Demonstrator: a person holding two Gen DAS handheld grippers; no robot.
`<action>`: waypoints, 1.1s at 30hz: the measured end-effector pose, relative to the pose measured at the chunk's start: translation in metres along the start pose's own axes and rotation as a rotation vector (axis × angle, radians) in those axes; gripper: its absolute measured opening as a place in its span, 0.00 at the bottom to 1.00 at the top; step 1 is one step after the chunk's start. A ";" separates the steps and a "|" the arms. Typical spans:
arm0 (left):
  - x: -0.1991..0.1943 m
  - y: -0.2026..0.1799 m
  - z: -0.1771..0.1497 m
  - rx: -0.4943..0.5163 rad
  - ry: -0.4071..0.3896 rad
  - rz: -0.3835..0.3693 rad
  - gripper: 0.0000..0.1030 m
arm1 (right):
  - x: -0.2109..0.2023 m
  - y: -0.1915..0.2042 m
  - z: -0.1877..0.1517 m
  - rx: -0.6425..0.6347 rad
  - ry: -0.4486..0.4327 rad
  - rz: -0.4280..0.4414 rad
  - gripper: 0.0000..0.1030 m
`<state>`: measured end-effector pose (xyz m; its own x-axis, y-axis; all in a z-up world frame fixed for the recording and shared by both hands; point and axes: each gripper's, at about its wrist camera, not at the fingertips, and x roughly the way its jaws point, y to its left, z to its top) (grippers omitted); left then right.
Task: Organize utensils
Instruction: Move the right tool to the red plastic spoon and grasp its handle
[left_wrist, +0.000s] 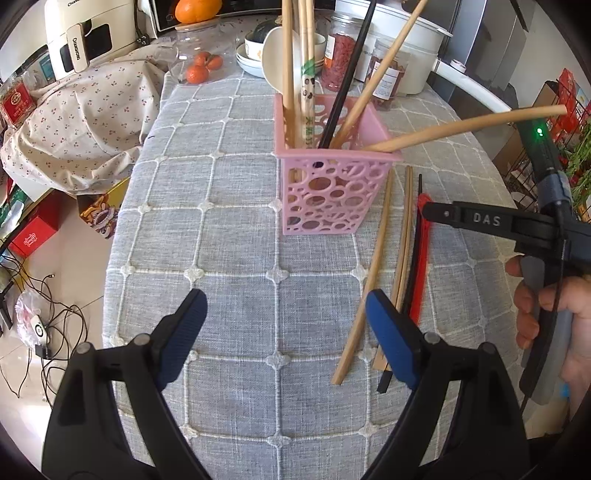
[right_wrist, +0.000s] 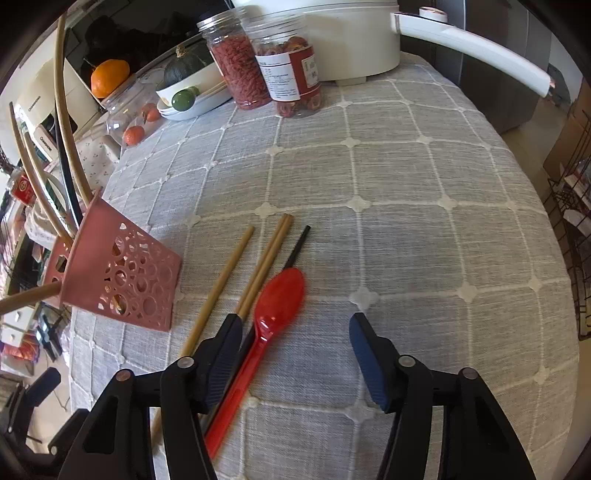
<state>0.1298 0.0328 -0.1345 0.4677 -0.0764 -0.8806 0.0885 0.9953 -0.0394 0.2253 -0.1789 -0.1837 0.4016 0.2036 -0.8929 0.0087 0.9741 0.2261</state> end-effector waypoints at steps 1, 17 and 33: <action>0.000 0.000 0.000 0.000 0.000 -0.002 0.85 | 0.001 0.002 0.000 0.000 0.003 0.000 0.51; -0.001 -0.017 -0.005 0.097 -0.006 -0.014 0.69 | -0.005 -0.014 0.000 -0.013 0.013 -0.010 0.08; -0.002 -0.055 -0.016 0.162 0.018 -0.044 0.55 | -0.031 -0.054 -0.013 0.007 0.049 0.048 0.42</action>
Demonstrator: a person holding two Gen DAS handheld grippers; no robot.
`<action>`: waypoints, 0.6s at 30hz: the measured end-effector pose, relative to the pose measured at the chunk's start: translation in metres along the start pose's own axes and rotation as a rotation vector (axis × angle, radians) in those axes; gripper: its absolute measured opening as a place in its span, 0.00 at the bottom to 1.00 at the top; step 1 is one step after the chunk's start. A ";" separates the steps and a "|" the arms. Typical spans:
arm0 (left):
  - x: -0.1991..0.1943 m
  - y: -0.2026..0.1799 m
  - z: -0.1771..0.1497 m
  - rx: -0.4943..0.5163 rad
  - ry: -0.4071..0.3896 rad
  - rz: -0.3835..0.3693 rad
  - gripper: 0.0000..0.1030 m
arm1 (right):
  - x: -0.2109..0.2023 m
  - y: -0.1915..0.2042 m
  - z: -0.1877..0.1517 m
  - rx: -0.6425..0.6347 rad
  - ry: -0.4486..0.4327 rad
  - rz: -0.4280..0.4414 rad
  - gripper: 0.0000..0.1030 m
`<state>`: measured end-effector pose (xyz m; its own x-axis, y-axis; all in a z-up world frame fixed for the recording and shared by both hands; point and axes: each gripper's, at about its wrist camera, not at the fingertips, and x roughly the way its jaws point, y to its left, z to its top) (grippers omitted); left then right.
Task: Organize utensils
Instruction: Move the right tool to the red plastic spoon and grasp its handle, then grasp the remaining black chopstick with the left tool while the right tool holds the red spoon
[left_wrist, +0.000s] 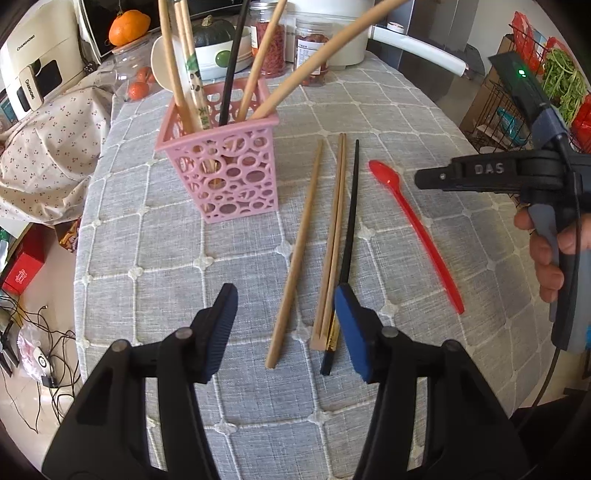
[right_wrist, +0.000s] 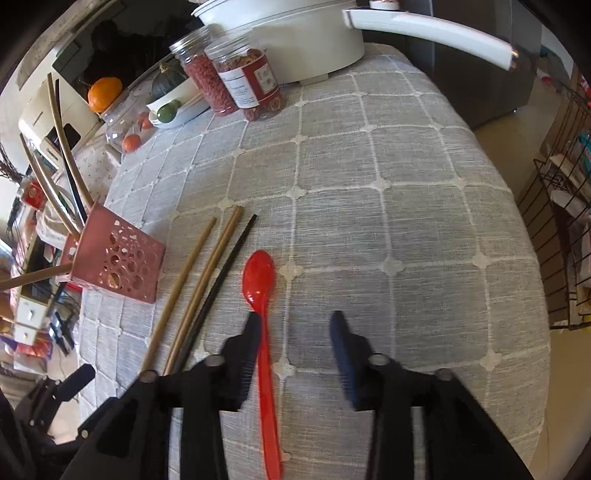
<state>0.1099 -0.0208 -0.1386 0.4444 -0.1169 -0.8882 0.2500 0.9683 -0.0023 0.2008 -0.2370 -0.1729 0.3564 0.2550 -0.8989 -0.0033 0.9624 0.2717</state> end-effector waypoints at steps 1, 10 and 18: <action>0.001 0.000 0.000 -0.002 0.001 0.000 0.55 | 0.006 0.006 0.002 -0.008 0.008 -0.008 0.42; 0.003 0.005 -0.006 0.008 0.019 0.002 0.49 | 0.036 0.046 0.004 -0.188 -0.006 -0.220 0.14; 0.012 -0.017 -0.009 0.078 0.051 -0.003 0.37 | 0.010 0.007 -0.001 -0.101 -0.017 -0.147 0.05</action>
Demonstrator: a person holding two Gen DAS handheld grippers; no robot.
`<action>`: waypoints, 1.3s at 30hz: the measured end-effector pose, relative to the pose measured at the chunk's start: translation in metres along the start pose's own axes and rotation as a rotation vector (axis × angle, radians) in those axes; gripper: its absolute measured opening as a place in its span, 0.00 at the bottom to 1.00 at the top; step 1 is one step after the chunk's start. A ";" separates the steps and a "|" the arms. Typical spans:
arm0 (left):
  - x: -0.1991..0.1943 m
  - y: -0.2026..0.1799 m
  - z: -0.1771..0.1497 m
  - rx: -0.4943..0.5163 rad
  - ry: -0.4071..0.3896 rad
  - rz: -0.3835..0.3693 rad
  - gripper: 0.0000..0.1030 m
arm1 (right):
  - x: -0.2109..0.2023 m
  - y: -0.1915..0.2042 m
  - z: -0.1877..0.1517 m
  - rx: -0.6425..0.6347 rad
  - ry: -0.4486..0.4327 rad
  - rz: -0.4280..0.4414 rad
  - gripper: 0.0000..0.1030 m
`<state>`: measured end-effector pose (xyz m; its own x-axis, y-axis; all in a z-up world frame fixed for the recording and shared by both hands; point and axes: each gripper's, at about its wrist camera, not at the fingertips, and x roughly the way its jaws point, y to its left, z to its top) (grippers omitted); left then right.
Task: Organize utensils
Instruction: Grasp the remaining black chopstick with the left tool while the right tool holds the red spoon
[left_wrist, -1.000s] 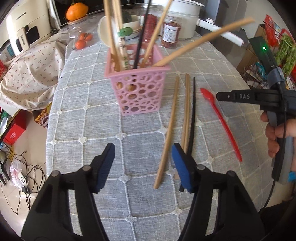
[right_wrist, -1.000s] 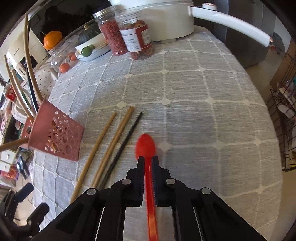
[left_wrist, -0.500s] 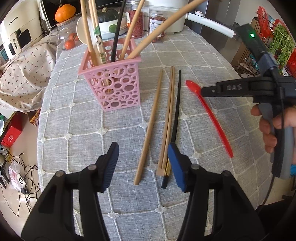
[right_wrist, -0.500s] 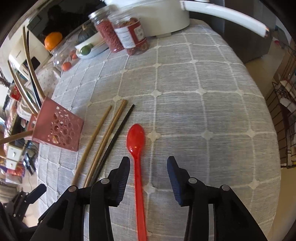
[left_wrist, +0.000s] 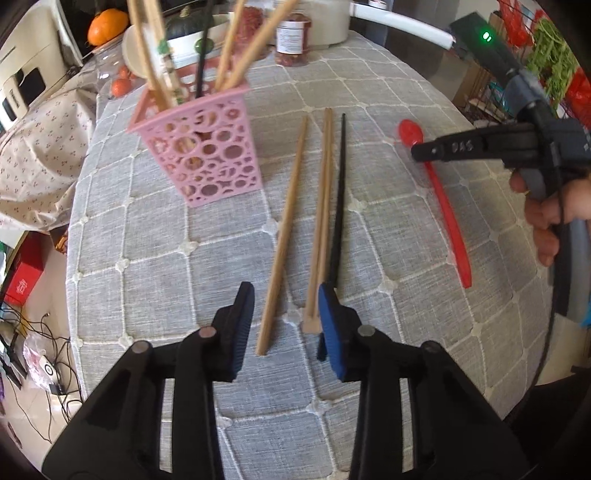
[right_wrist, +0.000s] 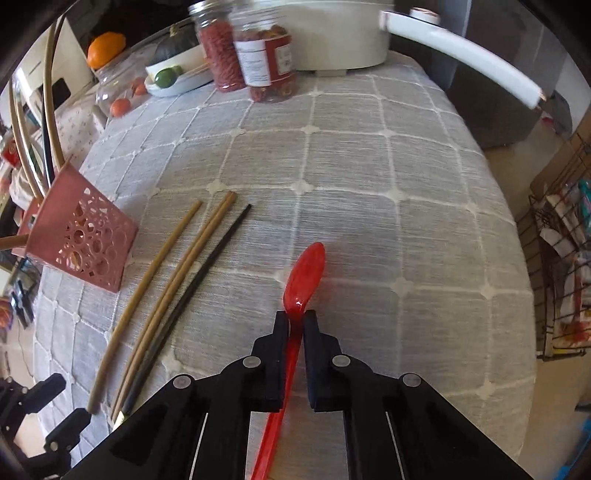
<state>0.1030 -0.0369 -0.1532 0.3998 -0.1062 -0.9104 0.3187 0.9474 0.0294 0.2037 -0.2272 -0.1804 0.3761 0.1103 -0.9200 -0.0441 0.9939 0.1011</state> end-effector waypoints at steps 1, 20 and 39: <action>0.002 -0.008 0.001 0.013 0.005 -0.006 0.36 | -0.004 -0.006 -0.001 0.006 -0.003 0.005 0.04; 0.065 -0.090 0.130 0.148 0.035 0.113 0.36 | -0.061 -0.100 -0.023 0.166 -0.061 0.138 0.04; 0.098 -0.065 0.151 0.003 0.141 0.113 0.24 | -0.059 -0.111 -0.024 0.203 -0.059 0.174 0.04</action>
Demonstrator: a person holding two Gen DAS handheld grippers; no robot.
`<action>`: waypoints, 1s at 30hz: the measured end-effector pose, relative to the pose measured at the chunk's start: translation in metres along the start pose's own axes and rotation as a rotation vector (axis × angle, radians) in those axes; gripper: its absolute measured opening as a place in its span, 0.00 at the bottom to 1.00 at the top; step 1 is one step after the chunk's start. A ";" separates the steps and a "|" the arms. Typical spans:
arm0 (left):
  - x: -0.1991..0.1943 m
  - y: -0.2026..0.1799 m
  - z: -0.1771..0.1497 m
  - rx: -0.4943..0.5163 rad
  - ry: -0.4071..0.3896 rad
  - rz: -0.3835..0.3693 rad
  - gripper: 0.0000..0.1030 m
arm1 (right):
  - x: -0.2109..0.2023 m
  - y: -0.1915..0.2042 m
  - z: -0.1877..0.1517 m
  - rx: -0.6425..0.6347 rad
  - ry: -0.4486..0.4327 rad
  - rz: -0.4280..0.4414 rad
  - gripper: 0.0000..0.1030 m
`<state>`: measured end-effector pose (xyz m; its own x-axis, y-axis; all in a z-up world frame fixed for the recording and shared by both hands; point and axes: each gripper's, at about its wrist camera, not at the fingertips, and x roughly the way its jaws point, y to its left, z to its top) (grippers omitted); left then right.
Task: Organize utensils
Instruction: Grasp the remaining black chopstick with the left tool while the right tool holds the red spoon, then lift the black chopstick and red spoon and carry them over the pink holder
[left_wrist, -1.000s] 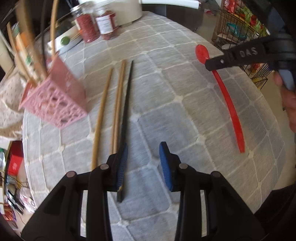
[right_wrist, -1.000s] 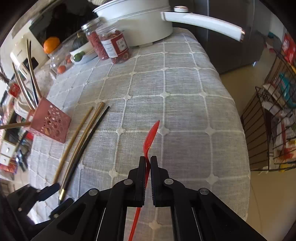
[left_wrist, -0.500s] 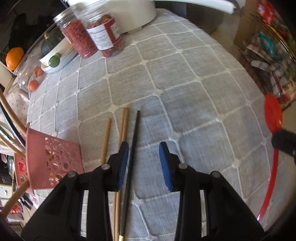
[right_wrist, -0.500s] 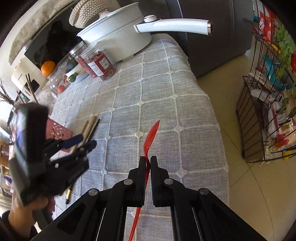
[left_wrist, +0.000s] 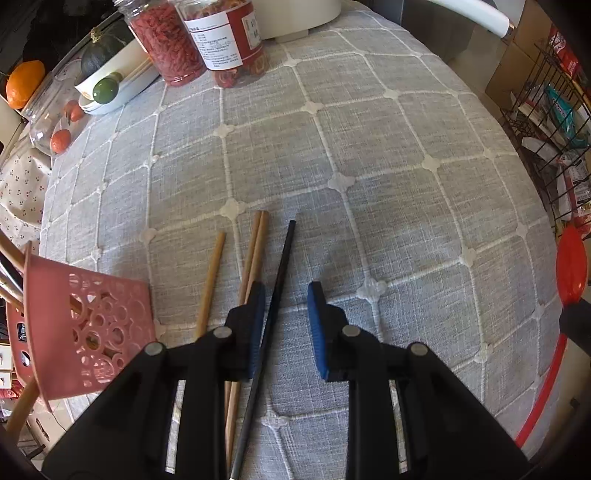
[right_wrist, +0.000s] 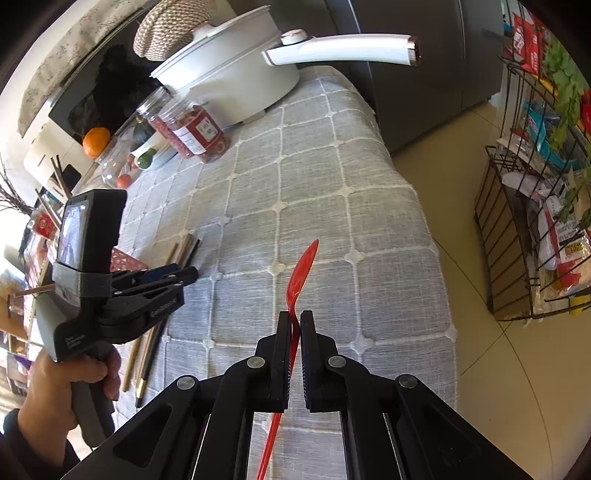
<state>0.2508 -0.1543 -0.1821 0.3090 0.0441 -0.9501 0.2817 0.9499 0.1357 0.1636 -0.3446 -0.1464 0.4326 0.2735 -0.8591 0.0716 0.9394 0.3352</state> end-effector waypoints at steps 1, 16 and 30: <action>0.000 0.000 -0.001 -0.005 0.000 -0.008 0.20 | 0.000 -0.001 0.000 0.003 0.002 -0.001 0.04; -0.052 -0.034 -0.063 0.150 -0.135 -0.034 0.06 | -0.031 0.010 -0.013 -0.026 -0.070 -0.036 0.04; -0.181 -0.011 -0.140 0.226 -0.444 -0.151 0.06 | -0.101 0.051 -0.034 -0.073 -0.239 0.003 0.04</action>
<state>0.0648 -0.1299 -0.0506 0.5918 -0.2707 -0.7593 0.5266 0.8429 0.1099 0.0929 -0.3171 -0.0551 0.6334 0.2284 -0.7393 0.0081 0.9534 0.3015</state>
